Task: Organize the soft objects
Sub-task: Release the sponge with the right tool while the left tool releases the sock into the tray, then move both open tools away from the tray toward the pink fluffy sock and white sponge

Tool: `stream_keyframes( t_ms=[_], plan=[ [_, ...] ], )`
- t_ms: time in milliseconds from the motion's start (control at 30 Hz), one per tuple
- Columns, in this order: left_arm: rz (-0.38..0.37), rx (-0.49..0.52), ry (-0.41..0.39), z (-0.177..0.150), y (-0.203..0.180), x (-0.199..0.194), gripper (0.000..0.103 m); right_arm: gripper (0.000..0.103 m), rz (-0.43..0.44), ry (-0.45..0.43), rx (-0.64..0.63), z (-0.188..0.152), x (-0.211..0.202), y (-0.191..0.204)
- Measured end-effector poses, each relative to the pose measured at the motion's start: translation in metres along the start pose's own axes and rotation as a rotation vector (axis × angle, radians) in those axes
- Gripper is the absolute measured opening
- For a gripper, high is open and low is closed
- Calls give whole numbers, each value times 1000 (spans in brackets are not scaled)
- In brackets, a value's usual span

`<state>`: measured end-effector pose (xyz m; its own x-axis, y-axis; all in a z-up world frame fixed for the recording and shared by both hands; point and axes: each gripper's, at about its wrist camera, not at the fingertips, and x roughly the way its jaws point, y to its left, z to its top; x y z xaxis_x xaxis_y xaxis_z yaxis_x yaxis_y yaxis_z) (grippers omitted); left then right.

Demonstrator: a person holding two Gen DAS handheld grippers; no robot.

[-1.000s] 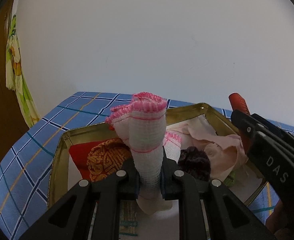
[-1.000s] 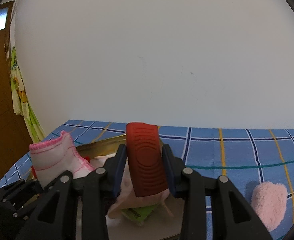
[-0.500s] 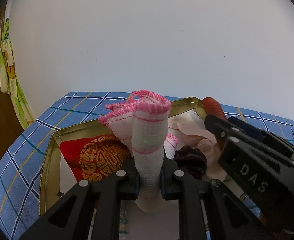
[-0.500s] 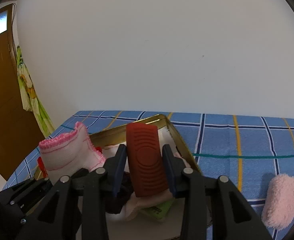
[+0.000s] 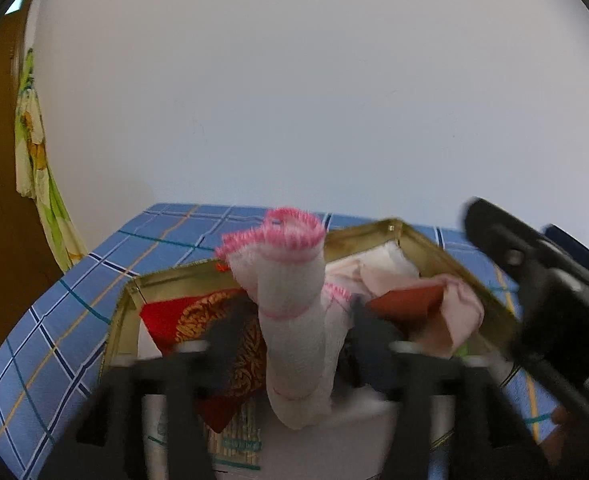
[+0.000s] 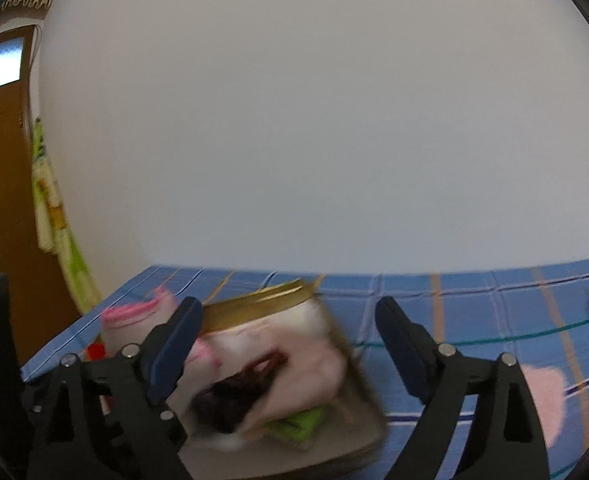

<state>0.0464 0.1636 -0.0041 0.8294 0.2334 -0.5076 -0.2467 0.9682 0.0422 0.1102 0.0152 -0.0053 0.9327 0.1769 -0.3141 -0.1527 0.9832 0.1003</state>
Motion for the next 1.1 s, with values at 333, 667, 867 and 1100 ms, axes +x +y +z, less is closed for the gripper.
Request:
stream_keyframes(
  t_ms=[333, 667, 867, 1100],
  plan=[
    [-75, -45, -74, 1, 0, -11, 84, 101, -142, -58, 19, -13, -33, -36],
    [-60, -39, -103, -6, -7, -12, 84, 102, -241, -124, -45, -24, -71, -54],
    [-73, -29, -140, -15, -16, -22, 84, 102, -260, -161, -42, -27, -89, -68],
    [-65, -2, -167, -17, -24, -29, 84, 102, -289, -163, -61, -25, -104, -77]
  ],
)
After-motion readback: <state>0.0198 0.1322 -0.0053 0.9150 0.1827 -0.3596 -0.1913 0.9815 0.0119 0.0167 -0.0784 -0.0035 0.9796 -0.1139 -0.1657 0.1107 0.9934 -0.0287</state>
